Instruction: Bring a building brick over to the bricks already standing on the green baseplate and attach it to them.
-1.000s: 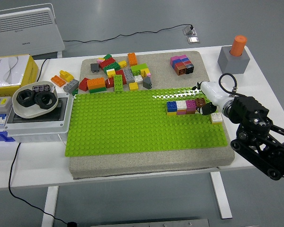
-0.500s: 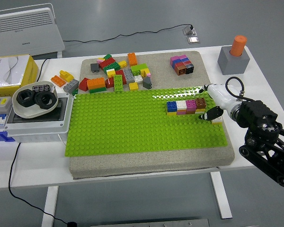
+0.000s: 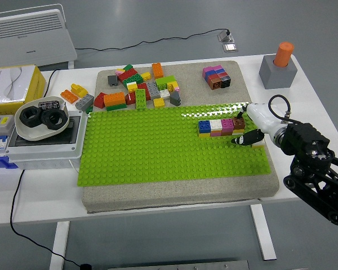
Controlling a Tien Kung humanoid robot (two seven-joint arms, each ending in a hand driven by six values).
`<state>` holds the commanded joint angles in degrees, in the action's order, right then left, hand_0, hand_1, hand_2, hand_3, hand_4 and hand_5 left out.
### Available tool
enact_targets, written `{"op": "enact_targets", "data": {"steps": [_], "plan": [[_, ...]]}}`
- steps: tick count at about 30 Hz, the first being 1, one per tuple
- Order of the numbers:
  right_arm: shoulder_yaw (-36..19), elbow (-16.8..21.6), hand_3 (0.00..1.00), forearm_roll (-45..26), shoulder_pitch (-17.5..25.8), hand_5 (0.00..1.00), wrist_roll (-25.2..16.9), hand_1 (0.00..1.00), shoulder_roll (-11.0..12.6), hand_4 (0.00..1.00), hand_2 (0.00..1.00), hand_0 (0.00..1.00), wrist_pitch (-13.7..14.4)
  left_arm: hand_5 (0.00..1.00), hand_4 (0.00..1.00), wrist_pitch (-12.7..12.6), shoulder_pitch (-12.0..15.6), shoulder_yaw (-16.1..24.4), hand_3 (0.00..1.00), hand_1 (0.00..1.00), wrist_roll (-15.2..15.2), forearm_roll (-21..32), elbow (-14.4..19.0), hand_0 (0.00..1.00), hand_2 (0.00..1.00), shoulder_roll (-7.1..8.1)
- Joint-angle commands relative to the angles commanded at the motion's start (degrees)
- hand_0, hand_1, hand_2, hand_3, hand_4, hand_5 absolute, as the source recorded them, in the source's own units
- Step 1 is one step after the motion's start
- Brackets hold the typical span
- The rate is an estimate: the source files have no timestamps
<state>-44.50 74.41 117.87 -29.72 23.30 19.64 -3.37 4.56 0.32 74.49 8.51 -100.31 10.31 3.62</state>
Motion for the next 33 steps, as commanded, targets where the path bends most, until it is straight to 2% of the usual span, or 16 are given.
{"op": "enact_targets", "data": {"steps": [16, 33], "plan": [[0.2, -0.4, 0.645, 0.2, 0.7, 0.467, -0.1, 0.762, -0.4, 0.968, 0.852, 0.786, 0.1, 0.002, 0.261, 0.0, 0.1, 0.4, 0.504, 0.376, 0.1, -0.6, 0.0, 0.730, 0.334, -0.17], [0.4, -0.6, 0.639, 0.2, 1.3, 0.471, -0.1, 0.755, -0.7, 0.967, 0.849, 0.785, 0.2, 0.002, 0.262, -0.1, 0.0, 0.5, 0.504, 0.376, 0.0, -0.6, 0.0, 0.730, 0.334, -0.17]]}}
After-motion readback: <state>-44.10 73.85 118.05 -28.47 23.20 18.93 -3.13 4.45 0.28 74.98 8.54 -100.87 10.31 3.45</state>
